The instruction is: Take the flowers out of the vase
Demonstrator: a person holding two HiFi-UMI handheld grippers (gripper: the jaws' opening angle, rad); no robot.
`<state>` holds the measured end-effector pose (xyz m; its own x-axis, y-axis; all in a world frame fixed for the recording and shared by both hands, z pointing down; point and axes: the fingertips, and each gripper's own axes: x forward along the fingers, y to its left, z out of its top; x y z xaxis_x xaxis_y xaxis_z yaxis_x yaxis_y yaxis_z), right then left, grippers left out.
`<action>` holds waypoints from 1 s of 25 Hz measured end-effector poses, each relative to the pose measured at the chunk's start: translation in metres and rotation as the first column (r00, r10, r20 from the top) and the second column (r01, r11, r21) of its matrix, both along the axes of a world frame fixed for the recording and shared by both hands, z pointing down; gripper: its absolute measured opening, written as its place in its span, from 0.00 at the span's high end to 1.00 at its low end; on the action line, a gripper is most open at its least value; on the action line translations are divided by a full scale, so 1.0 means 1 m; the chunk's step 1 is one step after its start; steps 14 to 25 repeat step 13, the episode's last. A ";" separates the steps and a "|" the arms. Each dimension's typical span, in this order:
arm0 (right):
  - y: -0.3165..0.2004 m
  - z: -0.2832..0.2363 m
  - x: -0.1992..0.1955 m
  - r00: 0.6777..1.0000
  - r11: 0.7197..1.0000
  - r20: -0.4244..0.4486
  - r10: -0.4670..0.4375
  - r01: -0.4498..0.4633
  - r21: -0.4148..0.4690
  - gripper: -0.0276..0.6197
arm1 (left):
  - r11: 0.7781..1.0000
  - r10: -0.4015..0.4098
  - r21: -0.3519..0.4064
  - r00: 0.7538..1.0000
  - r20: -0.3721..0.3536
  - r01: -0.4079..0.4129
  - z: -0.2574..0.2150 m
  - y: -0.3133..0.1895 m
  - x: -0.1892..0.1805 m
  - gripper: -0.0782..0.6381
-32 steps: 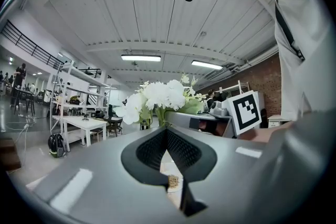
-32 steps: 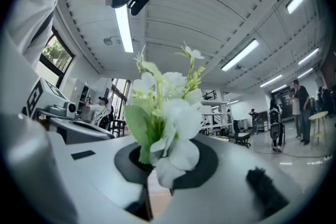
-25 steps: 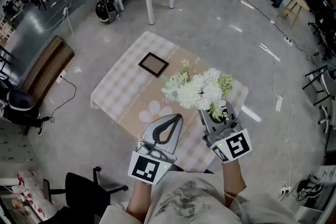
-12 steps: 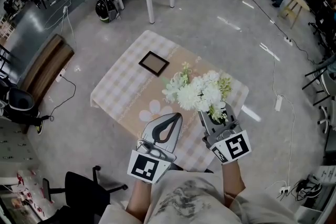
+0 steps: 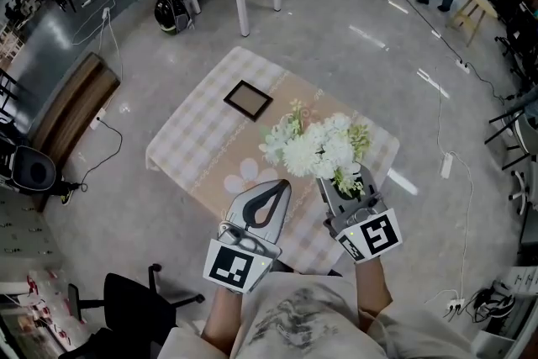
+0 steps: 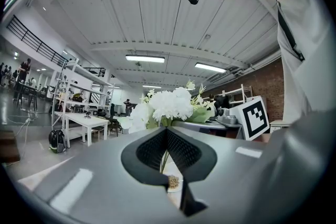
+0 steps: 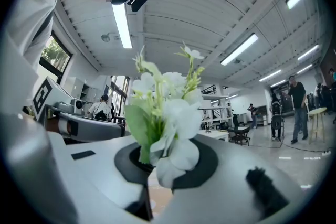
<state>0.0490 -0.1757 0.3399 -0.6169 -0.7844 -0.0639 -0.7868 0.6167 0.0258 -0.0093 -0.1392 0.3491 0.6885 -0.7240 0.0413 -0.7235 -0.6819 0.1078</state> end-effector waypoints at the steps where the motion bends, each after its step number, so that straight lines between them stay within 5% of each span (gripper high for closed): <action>1: 0.000 0.000 0.000 1.000 1.000 0.000 -0.001 0.001 0.000 0.86 | 1.000 0.000 0.001 1.000 0.000 0.000 0.000 0.000 0.000 0.88; 25: -0.007 -0.019 0.007 1.000 1.000 0.007 -0.010 0.010 -0.001 0.86 | 1.000 -0.005 -0.005 1.000 0.001 0.005 -0.019 -0.009 0.009 0.88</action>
